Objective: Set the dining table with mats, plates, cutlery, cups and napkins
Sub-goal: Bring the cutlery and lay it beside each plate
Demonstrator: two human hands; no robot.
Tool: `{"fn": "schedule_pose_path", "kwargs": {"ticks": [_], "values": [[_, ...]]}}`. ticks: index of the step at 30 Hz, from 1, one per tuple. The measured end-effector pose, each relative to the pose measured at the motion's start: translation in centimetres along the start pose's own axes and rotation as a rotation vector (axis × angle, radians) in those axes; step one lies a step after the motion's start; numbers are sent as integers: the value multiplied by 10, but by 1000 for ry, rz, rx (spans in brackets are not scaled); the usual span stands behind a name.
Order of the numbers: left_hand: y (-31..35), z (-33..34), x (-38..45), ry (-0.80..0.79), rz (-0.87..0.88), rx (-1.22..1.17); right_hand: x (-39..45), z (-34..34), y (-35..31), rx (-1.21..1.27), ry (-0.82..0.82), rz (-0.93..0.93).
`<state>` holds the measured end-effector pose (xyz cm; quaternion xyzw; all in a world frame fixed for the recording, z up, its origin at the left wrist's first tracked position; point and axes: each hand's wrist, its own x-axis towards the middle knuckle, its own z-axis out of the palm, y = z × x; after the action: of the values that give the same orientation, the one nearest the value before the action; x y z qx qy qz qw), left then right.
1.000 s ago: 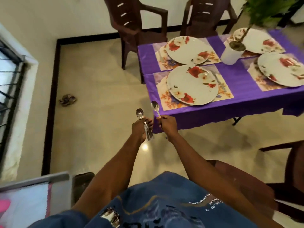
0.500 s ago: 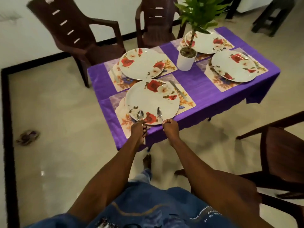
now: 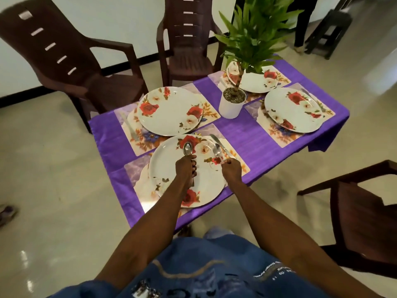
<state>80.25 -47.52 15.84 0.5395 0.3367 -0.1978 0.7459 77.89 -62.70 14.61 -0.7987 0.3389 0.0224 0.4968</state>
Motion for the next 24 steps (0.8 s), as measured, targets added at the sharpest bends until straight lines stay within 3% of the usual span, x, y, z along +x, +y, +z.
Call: {"fn": "schedule_pose_path", "kwargs": {"ticks": [9, 18, 24], "values": [[10, 24, 42, 38, -13, -30, 69, -3, -16, -69, 27, -19], [15, 78, 70, 214, 81, -161, 145, -9, -24, -211, -151, -70], [-4, 131, 57, 345, 54, -299, 163, -25, -26, -334, -301, -101]]}}
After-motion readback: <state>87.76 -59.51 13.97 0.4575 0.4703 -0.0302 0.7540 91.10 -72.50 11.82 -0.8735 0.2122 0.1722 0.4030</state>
